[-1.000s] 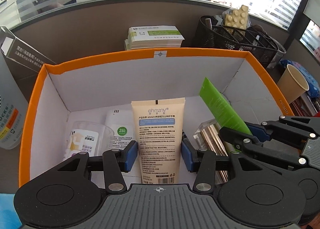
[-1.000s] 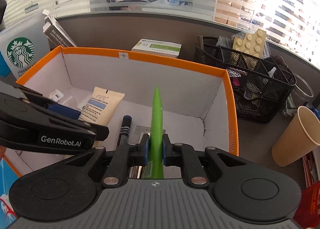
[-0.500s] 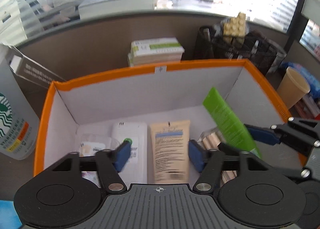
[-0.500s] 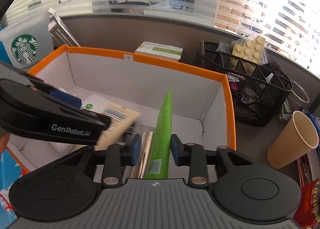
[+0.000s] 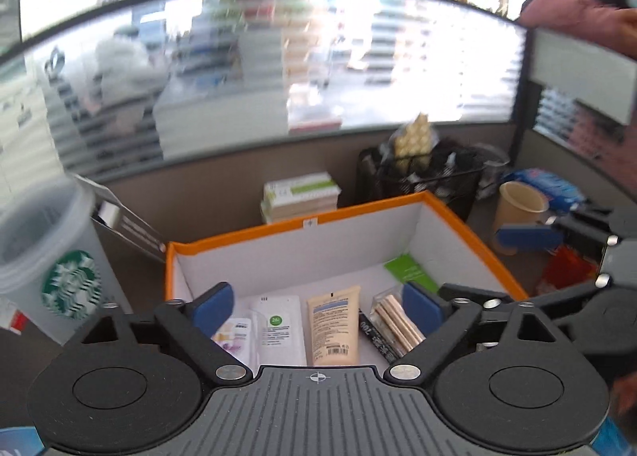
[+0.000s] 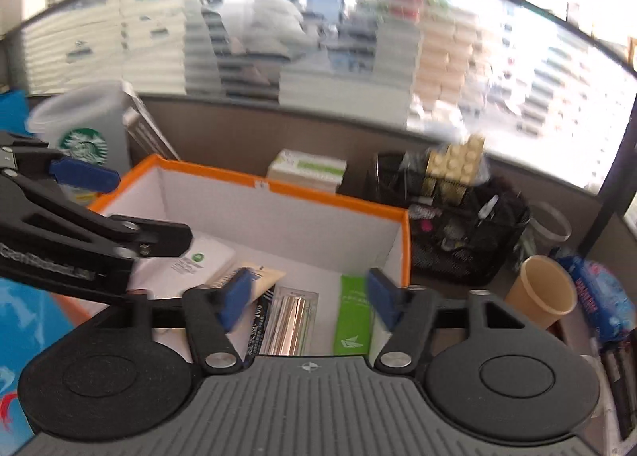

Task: Organize rigid objects
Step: 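Withdraw both open tools from the box toward the desk items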

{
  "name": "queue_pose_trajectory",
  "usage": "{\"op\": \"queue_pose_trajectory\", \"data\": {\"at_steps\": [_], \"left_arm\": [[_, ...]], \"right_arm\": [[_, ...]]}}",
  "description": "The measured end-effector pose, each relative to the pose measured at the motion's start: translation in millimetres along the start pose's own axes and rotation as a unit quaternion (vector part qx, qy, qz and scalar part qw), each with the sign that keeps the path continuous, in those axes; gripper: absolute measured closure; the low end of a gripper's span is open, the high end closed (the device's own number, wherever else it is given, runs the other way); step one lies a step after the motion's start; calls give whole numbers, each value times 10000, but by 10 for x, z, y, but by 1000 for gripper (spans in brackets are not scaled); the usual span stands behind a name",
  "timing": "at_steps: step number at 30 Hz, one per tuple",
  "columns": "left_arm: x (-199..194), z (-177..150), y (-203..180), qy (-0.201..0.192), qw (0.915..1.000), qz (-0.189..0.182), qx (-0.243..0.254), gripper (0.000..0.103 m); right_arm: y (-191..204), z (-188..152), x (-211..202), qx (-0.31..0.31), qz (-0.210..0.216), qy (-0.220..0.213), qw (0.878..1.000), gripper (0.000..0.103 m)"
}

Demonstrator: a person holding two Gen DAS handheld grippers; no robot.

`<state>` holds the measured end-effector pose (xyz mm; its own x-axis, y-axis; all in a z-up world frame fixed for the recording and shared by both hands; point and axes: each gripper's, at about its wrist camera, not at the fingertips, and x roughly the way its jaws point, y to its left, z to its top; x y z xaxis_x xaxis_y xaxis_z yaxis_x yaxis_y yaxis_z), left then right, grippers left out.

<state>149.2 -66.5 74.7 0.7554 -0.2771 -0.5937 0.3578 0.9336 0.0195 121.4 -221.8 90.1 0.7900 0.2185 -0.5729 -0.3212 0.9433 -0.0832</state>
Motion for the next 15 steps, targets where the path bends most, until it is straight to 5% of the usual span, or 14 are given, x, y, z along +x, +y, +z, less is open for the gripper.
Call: {"op": "queue_pose_trajectory", "data": {"at_steps": [7, 12, 15], "left_arm": [[-515, -542, -62, -485, 9961, 93, 731, 5], [-478, -1064, -125, -349, 9902, 112, 1347, 5], [-409, -1261, -180, -182, 9898, -100, 1408, 5]], "right_arm": [[-65, -400, -778, 26, 74, -587, 9982, 20], [19, -1010, -893, -81, 189, -279, 9994, 25], [113, -1391, -829, -213, -139, 3, 9997, 33]]}}
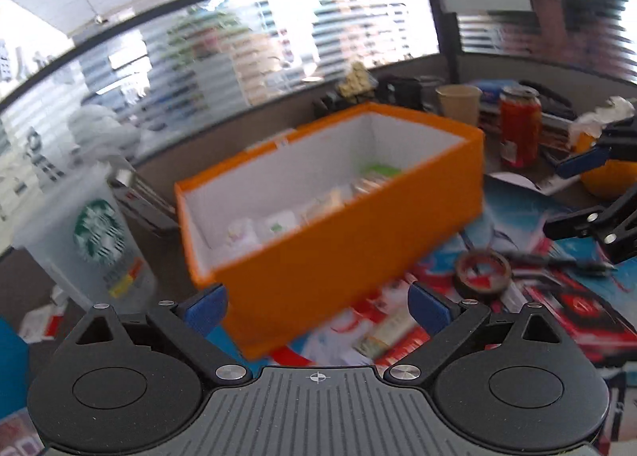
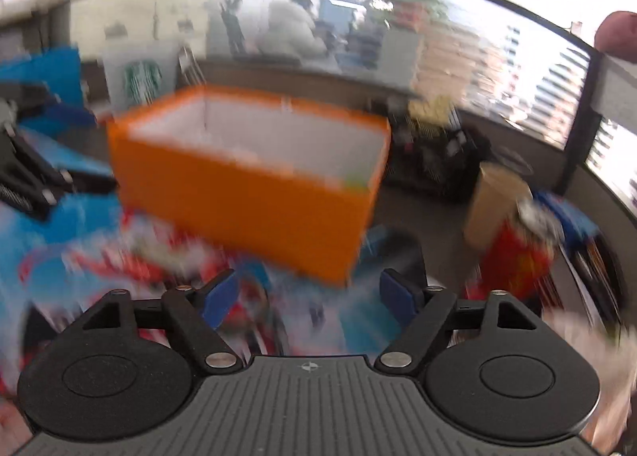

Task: Organize rigid objects
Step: 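Withdraw both open tools from the box toward the desk items, then grasp the black tape roll with the left tool while the right tool grasps the grey pen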

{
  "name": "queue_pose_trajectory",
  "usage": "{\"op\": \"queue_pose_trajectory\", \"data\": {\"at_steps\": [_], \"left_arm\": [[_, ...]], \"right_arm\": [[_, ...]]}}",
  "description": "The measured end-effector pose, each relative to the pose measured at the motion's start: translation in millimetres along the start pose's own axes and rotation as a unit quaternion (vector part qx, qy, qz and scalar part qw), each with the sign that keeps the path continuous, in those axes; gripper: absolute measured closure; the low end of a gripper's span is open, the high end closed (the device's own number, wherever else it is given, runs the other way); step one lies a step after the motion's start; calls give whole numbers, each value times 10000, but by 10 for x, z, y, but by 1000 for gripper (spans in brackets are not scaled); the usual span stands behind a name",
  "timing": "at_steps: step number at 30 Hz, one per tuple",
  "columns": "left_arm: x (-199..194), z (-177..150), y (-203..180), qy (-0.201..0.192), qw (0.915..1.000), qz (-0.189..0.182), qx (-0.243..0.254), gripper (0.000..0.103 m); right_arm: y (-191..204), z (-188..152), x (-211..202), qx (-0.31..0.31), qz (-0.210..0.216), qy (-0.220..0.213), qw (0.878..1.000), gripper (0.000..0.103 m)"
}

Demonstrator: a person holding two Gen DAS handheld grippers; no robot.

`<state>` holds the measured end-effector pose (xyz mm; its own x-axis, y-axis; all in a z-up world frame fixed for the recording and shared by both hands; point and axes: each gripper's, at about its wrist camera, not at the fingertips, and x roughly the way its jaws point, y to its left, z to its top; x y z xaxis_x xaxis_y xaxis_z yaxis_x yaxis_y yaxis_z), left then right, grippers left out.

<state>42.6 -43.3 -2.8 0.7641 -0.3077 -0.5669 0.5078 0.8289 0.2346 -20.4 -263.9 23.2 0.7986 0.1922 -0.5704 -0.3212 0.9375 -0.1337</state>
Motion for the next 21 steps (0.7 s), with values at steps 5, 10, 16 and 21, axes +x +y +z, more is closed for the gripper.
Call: {"op": "queue_pose_trajectory", "data": {"at_steps": [5, 10, 16, 21], "left_arm": [[26, -45, -370, -157, 9977, -485, 447, 5], [220, -12, -728, -70, 9939, -698, 848, 5], [379, 55, -940, 14, 9923, -906, 844, 5], [558, 81, -1037, 122, 9929, -943, 721, 5]], "right_arm": [[15, -375, 39, 294, -169, 146, 9993, 43], [-58, -548, 84, 565, -50, 292, 9980, 69], [-48, -652, 51, 600, 30, 222, 9979, 88], [-83, -701, 16, 662, -4, 144, 9977, 89]]}}
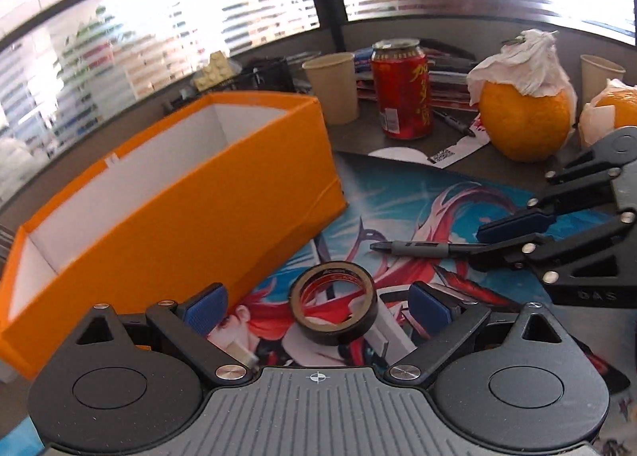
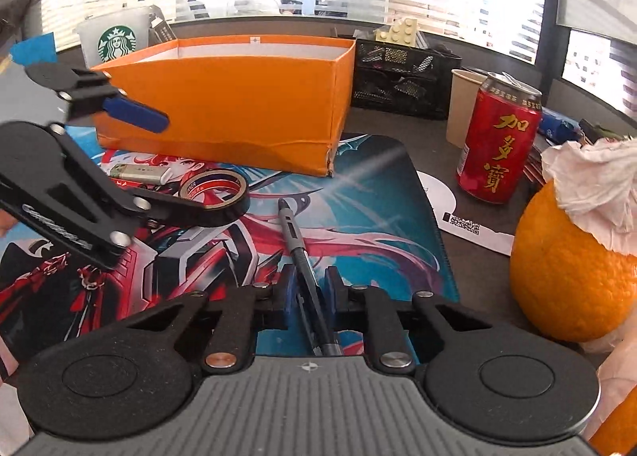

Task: Organize rigid objects
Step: 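Grasp the black tape roll with the left tool while the right tool grasps the grey pen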

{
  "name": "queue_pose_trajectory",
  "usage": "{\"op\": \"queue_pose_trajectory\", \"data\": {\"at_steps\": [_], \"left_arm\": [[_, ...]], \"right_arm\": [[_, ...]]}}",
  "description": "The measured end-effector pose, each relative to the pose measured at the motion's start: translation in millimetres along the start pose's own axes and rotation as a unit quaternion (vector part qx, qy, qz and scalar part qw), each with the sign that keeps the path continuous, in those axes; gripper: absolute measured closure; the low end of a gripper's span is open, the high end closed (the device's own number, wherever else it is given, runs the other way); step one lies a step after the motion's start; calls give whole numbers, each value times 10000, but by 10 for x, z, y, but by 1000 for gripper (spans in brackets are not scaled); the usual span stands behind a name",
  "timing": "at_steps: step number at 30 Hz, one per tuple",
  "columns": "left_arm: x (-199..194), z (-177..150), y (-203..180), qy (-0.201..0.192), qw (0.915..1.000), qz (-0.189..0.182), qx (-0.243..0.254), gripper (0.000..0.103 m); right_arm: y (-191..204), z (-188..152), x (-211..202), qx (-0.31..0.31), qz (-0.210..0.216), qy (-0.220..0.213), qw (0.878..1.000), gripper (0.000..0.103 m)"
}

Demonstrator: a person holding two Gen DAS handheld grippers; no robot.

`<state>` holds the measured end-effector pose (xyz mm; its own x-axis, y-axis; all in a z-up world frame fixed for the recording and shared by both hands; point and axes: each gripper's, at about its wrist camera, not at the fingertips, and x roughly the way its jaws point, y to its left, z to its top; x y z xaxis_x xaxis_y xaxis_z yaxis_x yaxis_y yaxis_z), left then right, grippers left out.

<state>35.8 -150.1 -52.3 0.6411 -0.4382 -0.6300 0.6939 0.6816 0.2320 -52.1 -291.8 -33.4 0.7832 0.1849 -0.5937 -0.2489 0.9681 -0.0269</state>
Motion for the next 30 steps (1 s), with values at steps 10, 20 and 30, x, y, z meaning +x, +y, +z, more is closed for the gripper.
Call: {"op": "queue_pose_trajectory", "data": {"at_steps": [10, 20, 30], "left_arm": [[287, -48, 149, 146, 9954, -396, -862, 15], [240, -60, 36, -25, 9937, -293, -1081, 49], [32, -122, 71, -107, 9898, -85, -1418, 50]], "right_arm": [[9, -63, -21, -168, -28, -168, 9997, 89], [8, -85, -49, -277, 34, -214, 9994, 88], [54, -77, -72, -218, 58, -179, 9996, 90]]}}
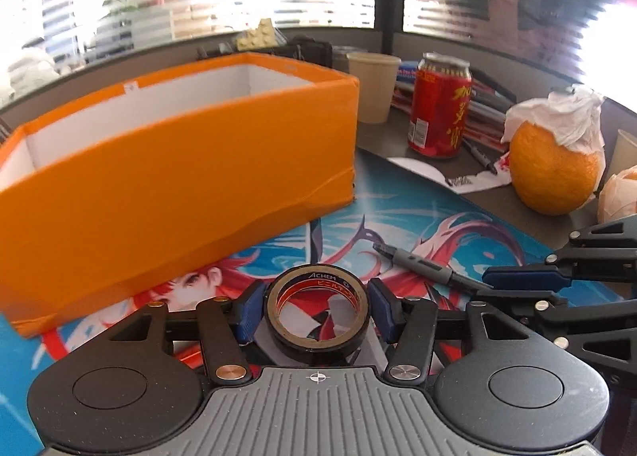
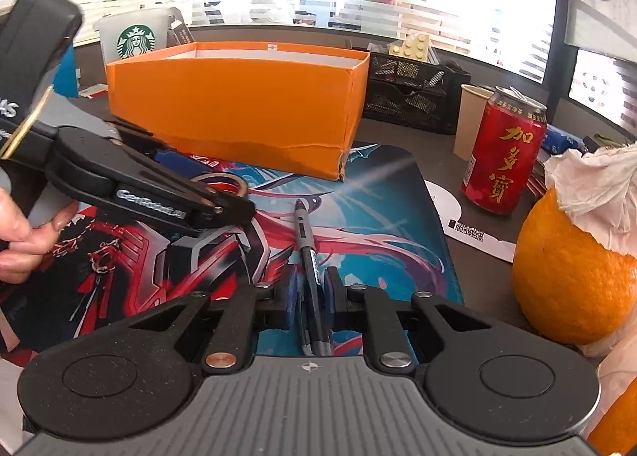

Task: Organize rigid objects
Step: 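Grasp the black tape roll with the left tool while the right tool grasps the grey pen, then carry the tape roll with the left tool while the right tool carries the pen to the box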

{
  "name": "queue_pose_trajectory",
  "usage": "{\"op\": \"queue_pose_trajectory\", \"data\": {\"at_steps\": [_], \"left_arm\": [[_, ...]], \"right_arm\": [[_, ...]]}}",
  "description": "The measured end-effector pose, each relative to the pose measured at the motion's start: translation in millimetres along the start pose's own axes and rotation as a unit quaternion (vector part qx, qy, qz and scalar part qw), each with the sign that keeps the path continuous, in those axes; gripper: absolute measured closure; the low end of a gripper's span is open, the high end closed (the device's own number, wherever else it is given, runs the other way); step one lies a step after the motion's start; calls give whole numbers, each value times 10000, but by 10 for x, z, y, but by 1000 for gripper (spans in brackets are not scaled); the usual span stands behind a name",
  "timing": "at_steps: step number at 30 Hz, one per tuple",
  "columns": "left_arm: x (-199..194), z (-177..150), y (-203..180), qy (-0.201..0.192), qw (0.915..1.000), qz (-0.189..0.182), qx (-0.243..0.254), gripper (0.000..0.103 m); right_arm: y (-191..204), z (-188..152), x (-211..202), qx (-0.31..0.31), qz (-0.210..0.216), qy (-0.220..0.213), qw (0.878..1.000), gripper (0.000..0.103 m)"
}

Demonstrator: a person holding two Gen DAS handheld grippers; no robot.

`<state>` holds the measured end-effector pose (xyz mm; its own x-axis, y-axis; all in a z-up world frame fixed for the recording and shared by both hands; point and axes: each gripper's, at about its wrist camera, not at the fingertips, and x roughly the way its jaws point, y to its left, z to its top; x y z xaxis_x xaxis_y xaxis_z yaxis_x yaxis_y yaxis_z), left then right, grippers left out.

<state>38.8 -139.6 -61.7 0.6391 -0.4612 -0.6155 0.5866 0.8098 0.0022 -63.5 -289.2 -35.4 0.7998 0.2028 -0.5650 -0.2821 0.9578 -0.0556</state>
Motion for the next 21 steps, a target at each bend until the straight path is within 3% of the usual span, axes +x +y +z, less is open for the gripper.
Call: {"op": "queue_pose_trajectory", "data": {"at_steps": [5, 11, 12, 15, 18, 21], "left_arm": [[-386, 95, 68, -310, 9994, -82, -92, 50], [-813, 280, 250, -501, 9982, -102, -311, 50], [-877, 323, 305, -544, 9978, -81, -369, 50], [-1031, 443, 494, -613, 9966, -2, -557, 50], [-1119, 482, 643, -672, 9949, 249, -709, 50], [-1143, 433, 718, -678, 9937, 268, -856, 50]], "right_arm": [[-115, 36, -50, 578, 391, 15, 9976, 90], [-242, 150, -237, 1292, 991, -174, 9865, 91], [-256, 180, -265, 1368, 1088, -213, 9844, 102], [-307, 281, -345, 1624, 1430, -320, 9758, 102], [-254, 355, -349, 1369, 1251, -306, 9822, 102], [-171, 320, -277, 1257, 1182, -121, 9849, 98]]}}
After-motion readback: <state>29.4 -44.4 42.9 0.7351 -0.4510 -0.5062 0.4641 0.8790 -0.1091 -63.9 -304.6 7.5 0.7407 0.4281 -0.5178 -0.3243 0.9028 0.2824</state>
